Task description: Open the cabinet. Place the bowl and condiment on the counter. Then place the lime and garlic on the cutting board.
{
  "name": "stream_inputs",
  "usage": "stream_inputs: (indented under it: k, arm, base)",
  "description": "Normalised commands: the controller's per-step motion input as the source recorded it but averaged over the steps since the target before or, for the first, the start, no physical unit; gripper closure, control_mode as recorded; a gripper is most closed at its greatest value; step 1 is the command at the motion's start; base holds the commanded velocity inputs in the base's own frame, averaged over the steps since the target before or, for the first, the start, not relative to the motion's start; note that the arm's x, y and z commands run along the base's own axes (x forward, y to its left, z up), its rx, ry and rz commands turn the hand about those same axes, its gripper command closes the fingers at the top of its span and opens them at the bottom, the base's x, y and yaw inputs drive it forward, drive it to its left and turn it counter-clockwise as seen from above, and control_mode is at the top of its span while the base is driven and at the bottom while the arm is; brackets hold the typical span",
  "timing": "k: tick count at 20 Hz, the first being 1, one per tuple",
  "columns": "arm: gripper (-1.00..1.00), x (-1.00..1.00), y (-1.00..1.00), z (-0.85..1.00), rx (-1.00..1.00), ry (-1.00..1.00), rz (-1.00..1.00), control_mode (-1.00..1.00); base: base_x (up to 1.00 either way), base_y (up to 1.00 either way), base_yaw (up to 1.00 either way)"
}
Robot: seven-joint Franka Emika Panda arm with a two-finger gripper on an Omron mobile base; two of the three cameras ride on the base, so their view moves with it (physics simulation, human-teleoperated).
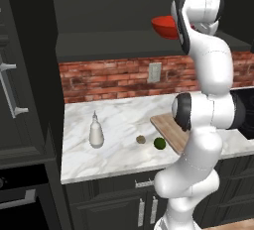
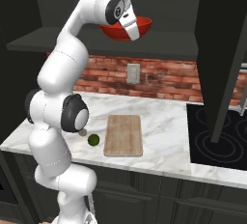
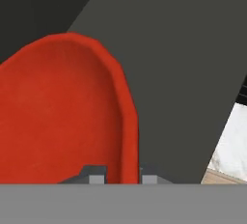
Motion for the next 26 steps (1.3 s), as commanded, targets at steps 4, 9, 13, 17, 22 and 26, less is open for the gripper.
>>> stream_inputs:
  k: [4, 9, 13, 17, 22, 26]
  arm:
    - [1.0, -0.72, -0.2, 0.52, 0.08, -0.01, -0.07, -1.0]
    - [1.0, -0.6, -0.13, 0.16, 0.04, 0.0, -0.06, -1.0]
    - [1.0, -0.72, -0.06, 0.04, 0.03, 0.01, -0.04, -1.0]
    - [1.0, -0.95, 0.0, 0.0, 0.01, 0.0, -0.04, -1.0]
    - [1.0, -1.0, 0.0, 0.0, 0.0, 0.0, -0.04, -1.0]
    - [1.0, -0.97, 0.0, -0.01, 0.0, 0.0, -0.04, -1.0]
  base:
    - [0.0, 0.0, 0.0]
    - [0.0, 0.0, 0.0]
    - [0.0, 0.0, 0.0]
    - [0.0, 0.0, 0.0]
    - [0.0, 0.0, 0.0]
    - [0.0, 0.0, 0.0]
